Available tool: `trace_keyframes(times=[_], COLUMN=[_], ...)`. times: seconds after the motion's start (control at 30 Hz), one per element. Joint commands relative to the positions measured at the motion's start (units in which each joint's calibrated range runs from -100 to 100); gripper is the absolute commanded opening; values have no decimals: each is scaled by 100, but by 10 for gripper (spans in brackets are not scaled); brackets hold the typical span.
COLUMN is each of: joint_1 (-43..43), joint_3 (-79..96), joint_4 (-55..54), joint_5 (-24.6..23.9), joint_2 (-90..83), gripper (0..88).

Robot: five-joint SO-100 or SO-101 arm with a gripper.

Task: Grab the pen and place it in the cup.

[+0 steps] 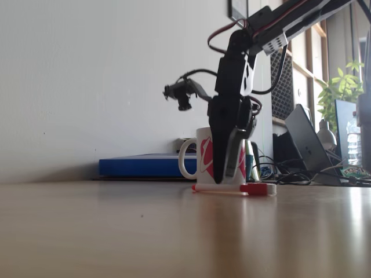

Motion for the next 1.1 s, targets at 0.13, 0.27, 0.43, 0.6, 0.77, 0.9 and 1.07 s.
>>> trace_keyframes(times=[0.13, 0.27, 0.43, 0.6, 0.77, 0.9, 1.07], joint_1=[78, 78, 94, 186, 228, 236, 203], joint_3=[-469, -469, -415, -478, -569, -668, -922], joint_4=[64, 29, 46, 115, 175, 201, 390], joint_5=[-15, -26, -10, -15, -15, -15, -10], joint_2=[256, 264, 430, 579, 604, 729, 978], gripper=[241, 235, 238, 235, 235, 239, 234])
